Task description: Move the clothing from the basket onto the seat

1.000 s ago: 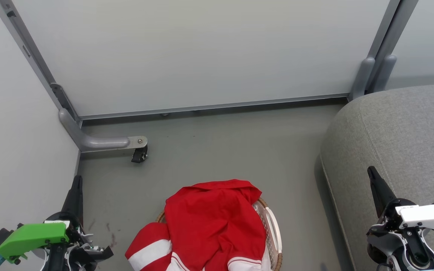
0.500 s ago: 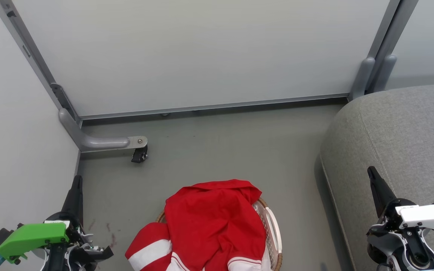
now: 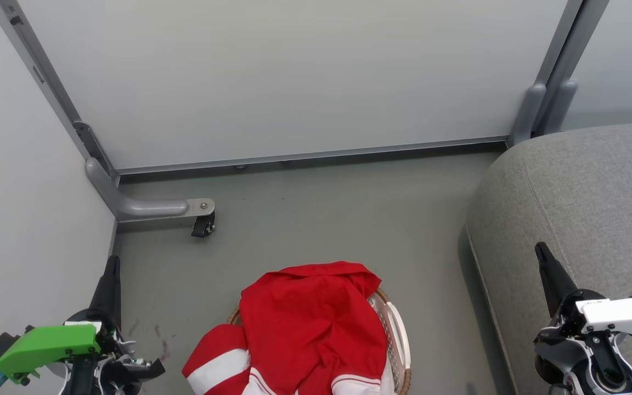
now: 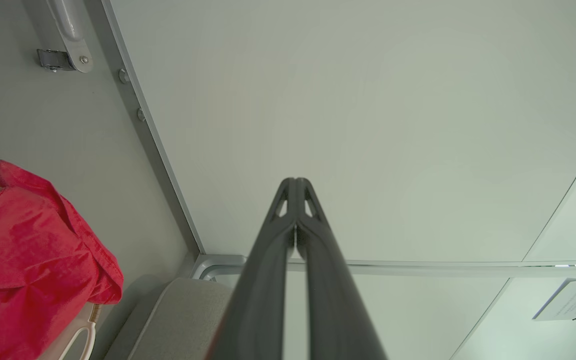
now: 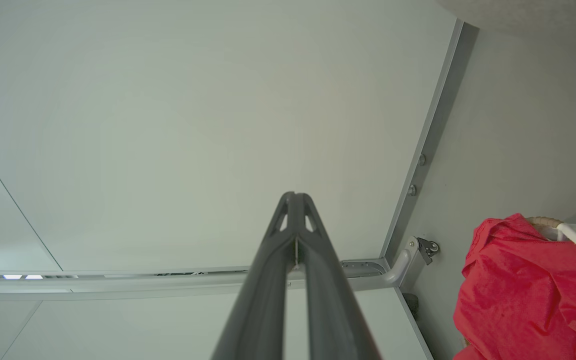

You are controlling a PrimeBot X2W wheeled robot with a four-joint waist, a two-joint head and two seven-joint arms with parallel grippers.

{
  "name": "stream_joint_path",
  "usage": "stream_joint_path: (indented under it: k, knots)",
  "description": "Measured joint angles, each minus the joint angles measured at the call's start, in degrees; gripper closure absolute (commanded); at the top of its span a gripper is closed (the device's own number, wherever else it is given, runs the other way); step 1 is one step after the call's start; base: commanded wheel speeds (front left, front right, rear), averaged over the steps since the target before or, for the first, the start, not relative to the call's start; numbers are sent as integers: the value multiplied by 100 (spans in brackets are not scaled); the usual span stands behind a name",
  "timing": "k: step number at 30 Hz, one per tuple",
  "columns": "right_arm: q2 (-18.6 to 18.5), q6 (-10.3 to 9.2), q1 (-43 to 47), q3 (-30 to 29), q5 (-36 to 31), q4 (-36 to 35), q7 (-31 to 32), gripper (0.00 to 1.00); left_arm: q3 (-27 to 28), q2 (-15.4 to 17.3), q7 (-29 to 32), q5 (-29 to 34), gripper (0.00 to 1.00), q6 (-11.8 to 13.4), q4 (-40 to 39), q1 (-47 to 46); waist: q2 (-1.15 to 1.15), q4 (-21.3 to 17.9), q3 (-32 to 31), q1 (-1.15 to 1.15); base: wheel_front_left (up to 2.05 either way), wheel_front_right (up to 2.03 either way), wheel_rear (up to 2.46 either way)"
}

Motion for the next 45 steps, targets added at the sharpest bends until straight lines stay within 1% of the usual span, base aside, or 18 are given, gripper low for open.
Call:
stream_joint_path:
  k: [43, 44, 45]
  knots:
    - [0, 0, 0, 0, 0, 0, 0, 100, 0, 0, 0, 0, 100, 0, 0, 0, 0, 0, 0, 0, 0, 0, 0]
    - [5, 0, 2, 0, -1, 18, 0, 0, -2, -4, -1, 0, 0, 1, 14, 6, 0, 0, 0, 0, 0, 0, 0]
    - [20, 0, 11, 2, -1, 64, 0, 0, -3, -13, -5, 0, 0, 2, 66, 24, 0, 0, 0, 0, 0, 0, 0]
